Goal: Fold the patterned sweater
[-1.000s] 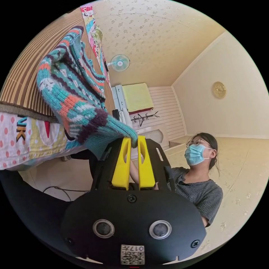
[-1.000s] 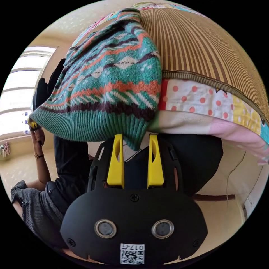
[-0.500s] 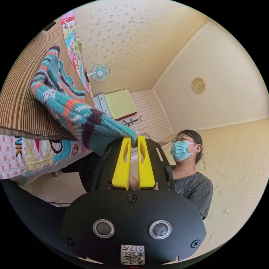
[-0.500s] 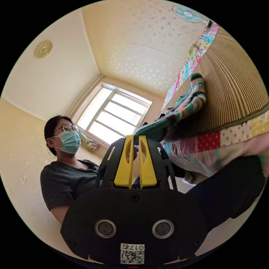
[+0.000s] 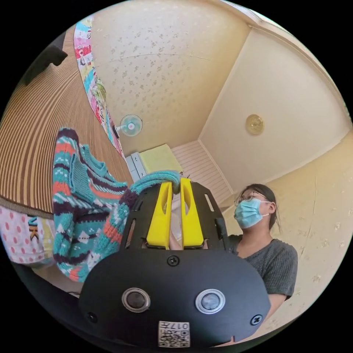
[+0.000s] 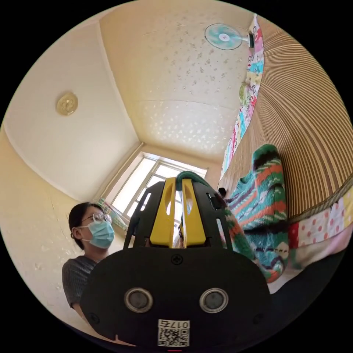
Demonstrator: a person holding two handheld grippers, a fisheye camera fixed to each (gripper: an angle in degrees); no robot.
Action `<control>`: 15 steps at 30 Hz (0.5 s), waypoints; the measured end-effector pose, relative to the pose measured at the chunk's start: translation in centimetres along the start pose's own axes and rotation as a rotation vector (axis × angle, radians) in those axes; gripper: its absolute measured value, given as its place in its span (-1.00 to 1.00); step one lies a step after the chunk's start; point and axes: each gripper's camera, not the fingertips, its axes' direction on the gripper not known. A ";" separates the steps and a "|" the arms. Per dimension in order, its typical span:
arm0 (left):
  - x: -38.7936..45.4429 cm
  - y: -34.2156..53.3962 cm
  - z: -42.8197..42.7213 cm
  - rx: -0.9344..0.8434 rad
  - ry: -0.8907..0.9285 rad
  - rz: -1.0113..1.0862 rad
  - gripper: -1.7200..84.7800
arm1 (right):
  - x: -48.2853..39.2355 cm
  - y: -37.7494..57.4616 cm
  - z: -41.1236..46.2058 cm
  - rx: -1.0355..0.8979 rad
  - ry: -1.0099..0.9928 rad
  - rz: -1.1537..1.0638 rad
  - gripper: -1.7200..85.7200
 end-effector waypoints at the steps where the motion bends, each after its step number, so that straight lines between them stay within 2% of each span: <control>1: -0.7 -1.7 0.8 0.019 -0.055 0.017 -0.86 | 0.9 -2.1 2.4 0.009 0.063 -0.011 -0.91; 3: -2.4 -4.3 2.1 0.055 -0.129 0.020 -0.86 | 2.3 -5.0 6.0 0.032 0.170 -0.014 -0.91; 6: -6.6 -7.3 3.8 0.147 -0.174 -0.062 -0.86 | 4.8 -8.4 12.2 0.047 0.470 -0.081 -0.91; 8: -9.0 -8.5 5.0 0.154 -0.296 -0.070 -0.86 | 8.2 -9.4 16.5 0.044 0.656 -0.094 -0.91; 12: -14.1 -8.1 6.5 0.138 -0.529 -0.062 -0.86 | 14.2 -8.4 20.7 0.012 0.876 -0.117 -0.90; 13: -15.3 -7.3 6.3 0.157 -0.530 -0.065 -0.85 | 15.8 -7.4 21.5 0.006 0.915 -0.148 -0.90; 15: -16.1 -6.5 5.2 0.224 -0.402 -0.040 -0.80 | 17.3 -5.9 22.0 0.028 0.889 -0.187 -0.89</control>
